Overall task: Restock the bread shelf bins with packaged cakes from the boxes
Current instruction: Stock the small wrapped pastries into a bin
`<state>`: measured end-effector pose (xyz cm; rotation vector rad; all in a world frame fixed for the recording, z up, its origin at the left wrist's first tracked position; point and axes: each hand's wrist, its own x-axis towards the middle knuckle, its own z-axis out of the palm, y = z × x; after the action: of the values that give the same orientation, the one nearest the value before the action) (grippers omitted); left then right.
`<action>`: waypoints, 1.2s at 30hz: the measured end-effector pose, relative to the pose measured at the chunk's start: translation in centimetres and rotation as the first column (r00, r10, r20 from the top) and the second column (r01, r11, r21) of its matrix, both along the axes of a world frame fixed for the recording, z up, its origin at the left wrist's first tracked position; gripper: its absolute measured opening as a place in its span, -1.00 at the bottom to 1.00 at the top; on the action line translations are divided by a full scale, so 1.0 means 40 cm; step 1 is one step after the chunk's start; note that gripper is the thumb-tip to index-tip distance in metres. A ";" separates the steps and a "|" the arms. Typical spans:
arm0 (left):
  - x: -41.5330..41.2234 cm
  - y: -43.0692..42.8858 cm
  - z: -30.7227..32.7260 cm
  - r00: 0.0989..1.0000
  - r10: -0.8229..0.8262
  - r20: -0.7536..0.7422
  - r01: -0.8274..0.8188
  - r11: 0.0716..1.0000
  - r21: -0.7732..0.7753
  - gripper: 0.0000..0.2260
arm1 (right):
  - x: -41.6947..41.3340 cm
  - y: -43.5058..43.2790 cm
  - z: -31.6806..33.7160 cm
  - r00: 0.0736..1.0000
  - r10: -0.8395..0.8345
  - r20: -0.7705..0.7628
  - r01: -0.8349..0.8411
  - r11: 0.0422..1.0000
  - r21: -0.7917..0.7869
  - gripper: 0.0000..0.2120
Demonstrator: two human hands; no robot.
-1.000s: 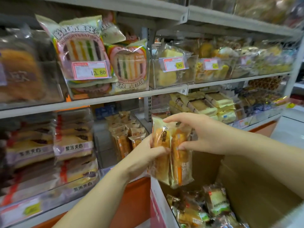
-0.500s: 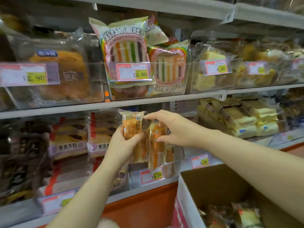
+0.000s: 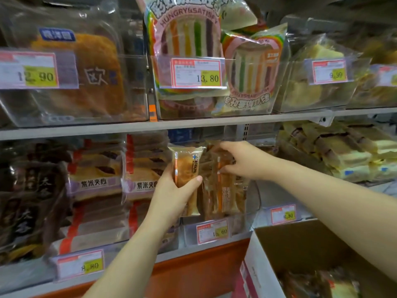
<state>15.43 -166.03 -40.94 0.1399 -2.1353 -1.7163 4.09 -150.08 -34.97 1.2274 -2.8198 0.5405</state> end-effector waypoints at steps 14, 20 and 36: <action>-0.042 0.071 -0.051 0.958 -0.216 0.190 0.078 0.830 0.552 -0.79 | 0.080 0.031 -0.128 0.994 0.031 -0.102 -0.031 1.000 0.001 -0.53; -0.061 0.069 -0.066 0.922 -0.303 0.242 0.035 0.687 0.726 -0.85 | 0.071 0.059 -0.115 0.996 0.064 -0.067 -0.065 0.998 -0.021 -0.56; -0.026 0.064 -0.031 0.982 -0.033 0.186 -0.002 0.983 0.184 -0.93 | 0.041 0.027 -0.148 0.995 0.044 -0.090 -0.040 0.998 0.043 -0.54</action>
<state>14.39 -163.48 -42.19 0.3508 -2.1076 -1.9784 5.74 -148.98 -40.87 1.2865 -2.7483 0.4186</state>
